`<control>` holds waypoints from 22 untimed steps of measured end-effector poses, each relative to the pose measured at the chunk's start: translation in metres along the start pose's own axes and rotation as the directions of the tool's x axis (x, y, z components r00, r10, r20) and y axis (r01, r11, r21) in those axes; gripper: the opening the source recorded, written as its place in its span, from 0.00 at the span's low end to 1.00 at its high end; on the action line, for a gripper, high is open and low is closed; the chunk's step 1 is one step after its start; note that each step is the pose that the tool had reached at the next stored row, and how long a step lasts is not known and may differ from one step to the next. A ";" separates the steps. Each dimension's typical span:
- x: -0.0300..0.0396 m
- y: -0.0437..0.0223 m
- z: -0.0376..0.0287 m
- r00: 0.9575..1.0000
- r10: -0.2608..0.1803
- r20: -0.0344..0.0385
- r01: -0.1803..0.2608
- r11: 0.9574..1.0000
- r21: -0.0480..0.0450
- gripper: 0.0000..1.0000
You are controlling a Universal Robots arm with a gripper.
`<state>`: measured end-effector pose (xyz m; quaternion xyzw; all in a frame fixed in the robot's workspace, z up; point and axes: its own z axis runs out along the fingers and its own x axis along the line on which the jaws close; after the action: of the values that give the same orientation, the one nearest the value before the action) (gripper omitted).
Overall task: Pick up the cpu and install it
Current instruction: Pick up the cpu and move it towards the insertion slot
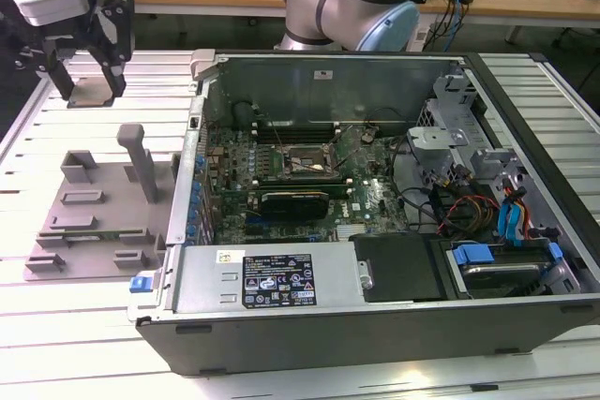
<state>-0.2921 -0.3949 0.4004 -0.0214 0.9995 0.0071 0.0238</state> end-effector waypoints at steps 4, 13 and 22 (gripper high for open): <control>-0.0139 -0.0006 0.0007 1.000 0.000 0.000 0.000 1.000 0.000 0.55; -0.0363 -0.0016 0.0018 1.000 0.000 0.000 0.000 1.000 0.000 0.55; -0.0503 -0.0021 0.0025 1.000 0.000 0.000 0.000 1.000 0.000 0.55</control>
<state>-0.2417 -0.3949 0.4003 -0.0214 0.9995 0.0071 0.0238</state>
